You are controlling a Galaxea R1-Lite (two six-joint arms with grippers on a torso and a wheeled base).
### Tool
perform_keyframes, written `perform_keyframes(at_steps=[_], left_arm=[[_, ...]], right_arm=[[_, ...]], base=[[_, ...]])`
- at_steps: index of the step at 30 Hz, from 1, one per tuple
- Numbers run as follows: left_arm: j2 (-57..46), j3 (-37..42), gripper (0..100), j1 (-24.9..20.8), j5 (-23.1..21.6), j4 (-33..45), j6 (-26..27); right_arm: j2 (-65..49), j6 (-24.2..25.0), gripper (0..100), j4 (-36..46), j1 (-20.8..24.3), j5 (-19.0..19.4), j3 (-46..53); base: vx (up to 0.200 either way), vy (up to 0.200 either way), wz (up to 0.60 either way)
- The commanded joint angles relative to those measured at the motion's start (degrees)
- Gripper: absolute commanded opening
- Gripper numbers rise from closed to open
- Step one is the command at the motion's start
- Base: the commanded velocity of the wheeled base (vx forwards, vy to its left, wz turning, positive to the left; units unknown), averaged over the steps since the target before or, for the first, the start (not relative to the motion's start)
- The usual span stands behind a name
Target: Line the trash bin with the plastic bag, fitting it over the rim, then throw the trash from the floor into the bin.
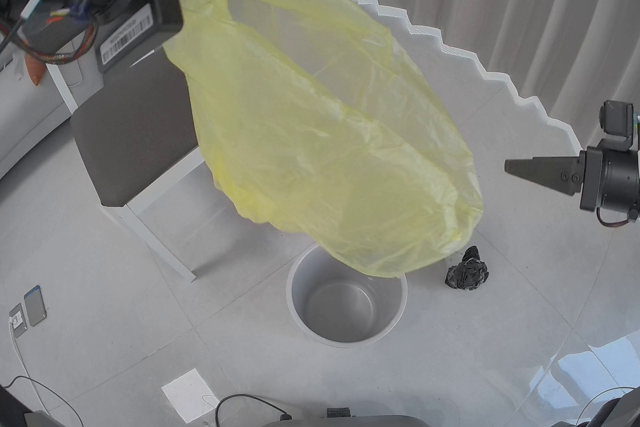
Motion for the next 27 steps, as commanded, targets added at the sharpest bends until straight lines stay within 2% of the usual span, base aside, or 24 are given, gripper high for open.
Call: perform_keyframes(at_steps=[1,10,23,27], left_arm=[[2.4,0.0,0,0.0,0.1,0.3,0.0],[3.5,0.0,0,-2.0,0.1,0.3,-0.2],[3.3,0.0,0,-2.1,0.1,1.5,-0.2],[3.2,0.0,0,-2.0,0.1,1.7,-0.2]], right_arm=[[-1.5,-0.3,100,-0.3,0.8,0.2,4.1],[-0.5,-0.5,100,-2.1,1.2,0.5,6.1],[11.1,-0.9,100,-9.5,2.9,0.3,9.4],[11.1,-0.8,100,-12.2,5.3,0.3,12.6]], base=[[0.000,0.000,0.00],[0.000,0.000,0.00],[0.000,0.000,0.00],[0.000,0.000,0.00]])
